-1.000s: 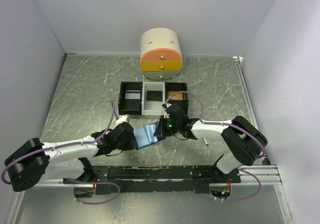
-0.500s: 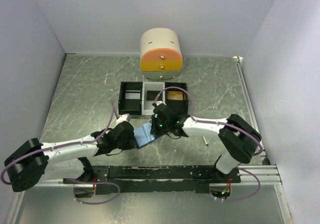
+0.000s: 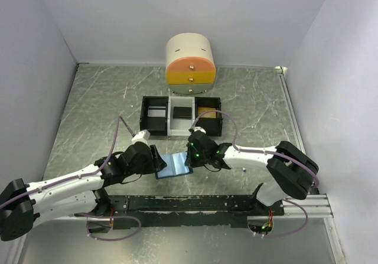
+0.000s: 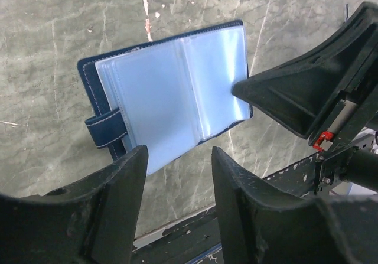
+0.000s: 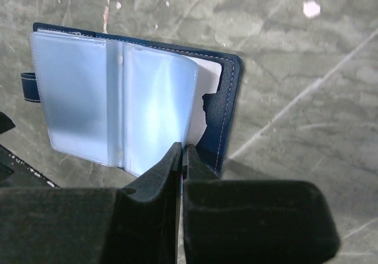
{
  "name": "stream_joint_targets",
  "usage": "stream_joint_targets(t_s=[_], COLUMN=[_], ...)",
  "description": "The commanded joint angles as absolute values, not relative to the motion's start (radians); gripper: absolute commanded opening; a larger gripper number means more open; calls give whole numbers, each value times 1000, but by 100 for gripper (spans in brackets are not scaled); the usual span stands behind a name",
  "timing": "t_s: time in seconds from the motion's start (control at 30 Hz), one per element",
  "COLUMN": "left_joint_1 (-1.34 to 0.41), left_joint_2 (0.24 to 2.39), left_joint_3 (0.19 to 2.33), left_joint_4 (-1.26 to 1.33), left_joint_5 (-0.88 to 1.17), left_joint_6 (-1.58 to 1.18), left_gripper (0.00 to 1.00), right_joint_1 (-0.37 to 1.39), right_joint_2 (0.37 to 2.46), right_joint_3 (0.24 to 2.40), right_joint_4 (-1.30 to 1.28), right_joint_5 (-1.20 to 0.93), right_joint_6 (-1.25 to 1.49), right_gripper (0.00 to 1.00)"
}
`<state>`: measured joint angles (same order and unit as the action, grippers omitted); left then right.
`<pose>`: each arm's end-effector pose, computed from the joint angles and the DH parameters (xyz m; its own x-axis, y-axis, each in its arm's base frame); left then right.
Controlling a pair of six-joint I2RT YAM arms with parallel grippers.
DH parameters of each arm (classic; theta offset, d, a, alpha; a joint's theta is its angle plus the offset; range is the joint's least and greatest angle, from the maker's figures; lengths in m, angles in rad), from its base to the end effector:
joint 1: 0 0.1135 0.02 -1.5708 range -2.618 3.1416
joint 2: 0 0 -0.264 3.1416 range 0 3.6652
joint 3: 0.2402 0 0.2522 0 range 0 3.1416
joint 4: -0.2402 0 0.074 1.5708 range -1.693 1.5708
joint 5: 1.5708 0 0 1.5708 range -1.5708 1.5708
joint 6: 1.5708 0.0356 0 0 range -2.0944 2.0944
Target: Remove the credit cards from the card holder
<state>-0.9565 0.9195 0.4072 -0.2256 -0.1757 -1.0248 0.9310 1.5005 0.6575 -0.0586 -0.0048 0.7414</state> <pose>0.1109 -0.1464 0.1823 -0.8253 -0.2898 -0.4847 0.0477 0.8194 -0.5712 0.1654 0.2225 0.1479 -0.8883 -0.0625 -0.4550 -0.2767 0.8635 0.4217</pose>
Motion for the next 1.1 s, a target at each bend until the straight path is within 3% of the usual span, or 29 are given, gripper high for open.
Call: stream_joint_targets(t_s=[0.0,0.43,1.07], left_joint_1=[-960,-974,-990], left_joint_2=[898,1011,1176], left_joint_3=[463,453,465], left_joint_4=[-302,-172,-276], left_joint_5=[-191,-94,-243], left_joint_6=[-1016,-1029,-1083], left_gripper=[60,62,64], right_joint_1=[938,938,938], right_joint_2=[1449,1457,1485], right_joint_3=[589,552,557], right_joint_4=[-23,51,69], right_joint_5=[-7,-11,-32], right_joint_6=[830,924,925], right_gripper=[0,0,0])
